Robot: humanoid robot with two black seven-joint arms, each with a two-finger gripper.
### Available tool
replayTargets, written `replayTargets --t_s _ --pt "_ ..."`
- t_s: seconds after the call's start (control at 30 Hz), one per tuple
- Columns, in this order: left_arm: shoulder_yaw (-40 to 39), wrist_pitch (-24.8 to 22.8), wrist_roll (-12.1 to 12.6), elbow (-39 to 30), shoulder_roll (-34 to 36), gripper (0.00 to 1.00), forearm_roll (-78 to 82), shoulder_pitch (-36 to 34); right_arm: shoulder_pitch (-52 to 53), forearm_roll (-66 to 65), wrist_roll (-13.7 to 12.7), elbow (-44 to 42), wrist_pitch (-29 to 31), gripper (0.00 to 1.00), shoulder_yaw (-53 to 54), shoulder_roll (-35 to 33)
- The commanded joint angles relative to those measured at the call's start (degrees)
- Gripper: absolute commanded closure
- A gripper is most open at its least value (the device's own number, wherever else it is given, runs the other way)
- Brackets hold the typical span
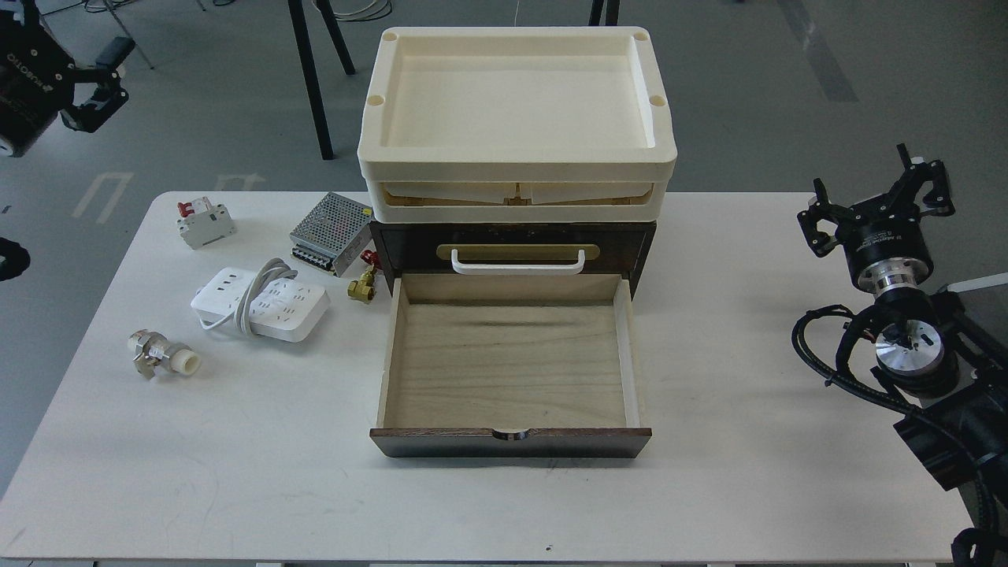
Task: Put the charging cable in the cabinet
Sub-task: 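Raise the left arm up and away from the table objects, then lower the left gripper onto the white power strip and grasp it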
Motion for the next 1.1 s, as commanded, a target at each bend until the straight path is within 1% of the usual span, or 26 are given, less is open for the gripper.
replayTargets --t_s 0.0,0.07,0.2,0.23,0.3,0.4,0.43,0.57,0.63,0.67,0.77,0.83,0.93,1.07 --pt "-0.93 0.02 -1.47 -6.77 3.24 0.05 18.92 0.07 0.0 0.0 0.01 -0.03 0.0 0.0 0.0 -0.01" --pt "-0.32 0.02 -2.44 -7.83 3.51 0.05 24.65 0.07 0.0 0.0 0.01 0.06 0.0 0.0 0.0 -0.01" --pt "1.97 0.02 -3.05 -8.01 3.25 0.05 36.07 0.33 0.0 0.0 0.01 0.06 0.0 0.0 0.0 -0.01" --pt "2.5 0.02 -3.49 -8.01 3.07 0.05 39.32 0.42 0.0 0.0 0.01 -0.03 0.0 0.0 0.0 -0.01" --pt "3.55 0.02 -5.24 -8.01 2.89 0.05 46.09 0.42 0.0 0.0 0.01 -0.03 0.0 0.0 0.0 0.08" --pt "7.93 7.43 -9.02 -7.66 1.93 0.07 55.77 1.12 0.0 0.0 -0.08 -0.03 0.0 0.0 0.0 -0.01" --pt "10.3 10.5 -9.82 -7.23 1.14 0.08 58.14 1.73 0.0 0.0 0.01 -0.03 0.0 0.0 0.0 -0.01" --pt "20.67 23.59 -9.56 -4.86 -1.06 0.09 62.82 3.67 0.0 0.0 0.01 -0.03 0.0 0.0 0.0 -0.01" --pt "24.89 28.7 -9.12 -1.97 -2.72 0.09 63.35 3.67 0.0 0.0 0.01 -0.03 0.0 0.0 0.0 -0.01" --pt "26.74 30.38 -8.95 -0.12 -4.04 0.09 63.44 3.59 0.0 0.0 0.01 -0.03 0.0 0.0 0.0 -0.01" --pt "30.88 34.08 -8.94 6.47 -8.35 0.1 63.53 3.41 0.0 0.0 -0.08 -0.12 0.0 0.0 0.0 -0.01" --pt "32.2 35.57 -9.03 10.43 -11.07 0.14 64.66 3.24 0.0 0.0 -0.08 -0.12 0.0 0.0 0.0 -0.01" --pt "32.56 36.02 -9.12 16.4 -15.46 0.22 66.86 3.15 0.0 0.0 -0.08 -0.12 0.0 0.0 0.0 0.0" --pt "32.65 36.28 -9.03 22.74 -19.86 0.3 66.95 3.32 0.0 0.0 -0.08 -0.12 0.09 0.0 0.0 -0.01"
